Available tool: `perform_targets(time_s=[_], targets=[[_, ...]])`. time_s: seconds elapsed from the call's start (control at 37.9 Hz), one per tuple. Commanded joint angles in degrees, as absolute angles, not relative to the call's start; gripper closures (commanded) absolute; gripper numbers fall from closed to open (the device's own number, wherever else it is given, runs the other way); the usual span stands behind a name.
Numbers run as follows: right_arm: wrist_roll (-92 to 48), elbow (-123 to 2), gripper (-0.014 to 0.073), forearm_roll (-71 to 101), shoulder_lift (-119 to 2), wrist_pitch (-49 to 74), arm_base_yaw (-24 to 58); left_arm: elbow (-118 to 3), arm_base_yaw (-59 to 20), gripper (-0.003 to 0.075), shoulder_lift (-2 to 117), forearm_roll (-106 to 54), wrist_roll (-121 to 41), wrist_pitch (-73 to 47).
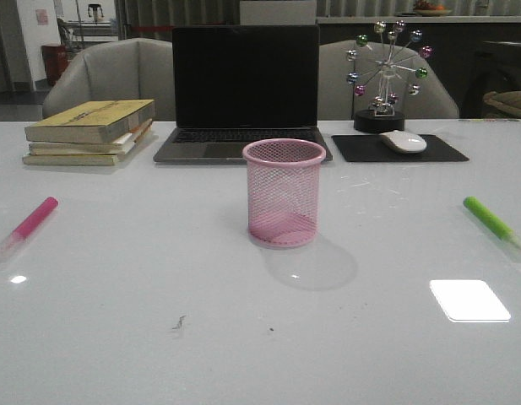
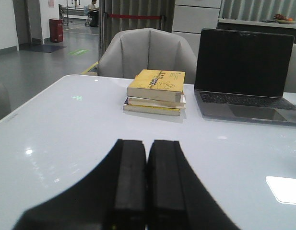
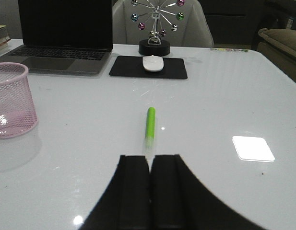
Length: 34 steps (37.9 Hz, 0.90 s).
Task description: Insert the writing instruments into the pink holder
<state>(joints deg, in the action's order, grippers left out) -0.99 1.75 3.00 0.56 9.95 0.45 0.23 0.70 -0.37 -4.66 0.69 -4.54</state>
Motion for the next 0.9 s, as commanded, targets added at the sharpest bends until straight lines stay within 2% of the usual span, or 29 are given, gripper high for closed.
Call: perform_targets(time_s=[0.0, 0.87], targets=[[-1.53, 1.81, 0.0544, 3.11, 1.68, 5.16, 0.23, 0.54, 0.29, 0.0629, -1.52, -4.86, 1.49, 0.65], [-1.53, 1.81, 0.0544, 3.11, 1.68, 3.83, 0.23, 0.54, 0.29, 0.0629, -1.52, -4.86, 1.49, 1.3]])
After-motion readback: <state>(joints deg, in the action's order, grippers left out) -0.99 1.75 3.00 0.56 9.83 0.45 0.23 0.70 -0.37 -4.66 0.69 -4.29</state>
